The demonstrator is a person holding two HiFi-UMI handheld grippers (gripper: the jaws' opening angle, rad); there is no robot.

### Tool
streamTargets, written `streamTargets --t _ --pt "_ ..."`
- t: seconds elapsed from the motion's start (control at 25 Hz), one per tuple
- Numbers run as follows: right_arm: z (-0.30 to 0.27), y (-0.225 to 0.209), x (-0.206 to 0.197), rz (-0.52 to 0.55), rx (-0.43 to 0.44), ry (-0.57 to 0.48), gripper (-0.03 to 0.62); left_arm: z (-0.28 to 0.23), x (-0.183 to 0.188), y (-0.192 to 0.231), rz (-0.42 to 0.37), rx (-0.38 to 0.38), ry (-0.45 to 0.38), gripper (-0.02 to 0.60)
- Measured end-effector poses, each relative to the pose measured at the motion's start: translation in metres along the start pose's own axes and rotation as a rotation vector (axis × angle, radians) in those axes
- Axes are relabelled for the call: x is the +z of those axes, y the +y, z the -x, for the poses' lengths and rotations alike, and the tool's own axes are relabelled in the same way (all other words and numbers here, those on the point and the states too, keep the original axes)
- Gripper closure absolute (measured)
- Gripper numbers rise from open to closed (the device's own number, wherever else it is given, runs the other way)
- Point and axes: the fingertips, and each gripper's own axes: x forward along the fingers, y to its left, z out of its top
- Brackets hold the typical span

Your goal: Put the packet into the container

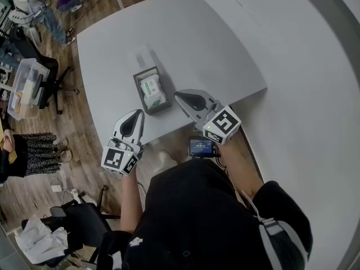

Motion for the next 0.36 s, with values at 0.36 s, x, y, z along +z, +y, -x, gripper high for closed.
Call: streamTargets --t 0.36 --pt "-0.0021 0.0051 0.0004 0.02 0.012 0.015 0.572 0.0049 0.002 0.0003 -0.002 0.008 -0.006 0.574"
